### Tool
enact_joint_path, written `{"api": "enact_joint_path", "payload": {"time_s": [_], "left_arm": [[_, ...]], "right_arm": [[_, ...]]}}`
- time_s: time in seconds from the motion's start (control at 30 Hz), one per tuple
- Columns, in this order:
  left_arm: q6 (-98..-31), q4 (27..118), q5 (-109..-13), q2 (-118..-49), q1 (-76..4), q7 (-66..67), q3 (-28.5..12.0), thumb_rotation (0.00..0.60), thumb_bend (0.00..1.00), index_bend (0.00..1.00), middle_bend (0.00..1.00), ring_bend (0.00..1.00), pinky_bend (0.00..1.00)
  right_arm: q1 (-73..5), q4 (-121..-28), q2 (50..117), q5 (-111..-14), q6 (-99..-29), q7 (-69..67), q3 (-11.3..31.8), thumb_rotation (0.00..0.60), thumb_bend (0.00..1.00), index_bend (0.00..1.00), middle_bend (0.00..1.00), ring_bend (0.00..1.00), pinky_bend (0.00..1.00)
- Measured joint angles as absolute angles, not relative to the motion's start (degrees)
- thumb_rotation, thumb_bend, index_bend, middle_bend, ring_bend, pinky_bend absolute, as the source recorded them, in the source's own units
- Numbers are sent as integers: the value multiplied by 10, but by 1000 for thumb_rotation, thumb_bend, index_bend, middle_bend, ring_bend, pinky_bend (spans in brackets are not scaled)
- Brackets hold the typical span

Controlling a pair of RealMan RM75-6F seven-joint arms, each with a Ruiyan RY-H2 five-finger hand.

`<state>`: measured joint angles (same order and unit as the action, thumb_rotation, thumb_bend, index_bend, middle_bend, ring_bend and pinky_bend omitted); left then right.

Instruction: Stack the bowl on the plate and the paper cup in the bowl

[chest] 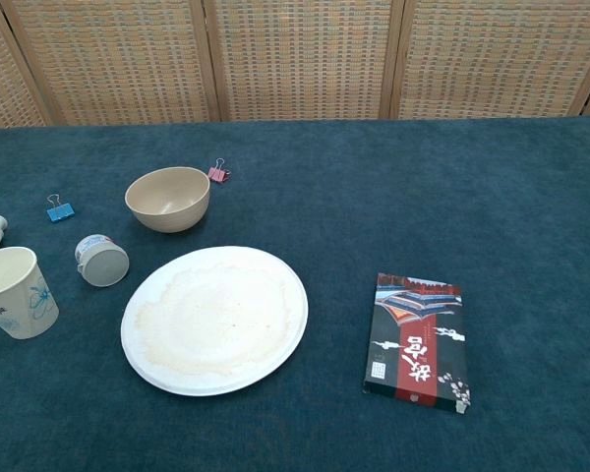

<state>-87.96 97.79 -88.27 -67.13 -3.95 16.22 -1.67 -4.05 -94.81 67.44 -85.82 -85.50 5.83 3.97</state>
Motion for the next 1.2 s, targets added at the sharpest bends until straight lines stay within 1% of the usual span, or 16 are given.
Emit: {"api": "enact_joint_path", "payload": {"time_s": [0.83,1.2], "left_arm": [[-879,980,-880,-669,-40,156,-20,600,42,0,0,0,0],[-881,982,-885,-672,-41,162,-18,600,63,0,0,0,0]], "right_arm": [[-42,-948,680,-856,-854,72,40,600,149,223,0,0,0],[-41,-946,678,-855,-855,66,40,600,149,223,0,0,0]]}}
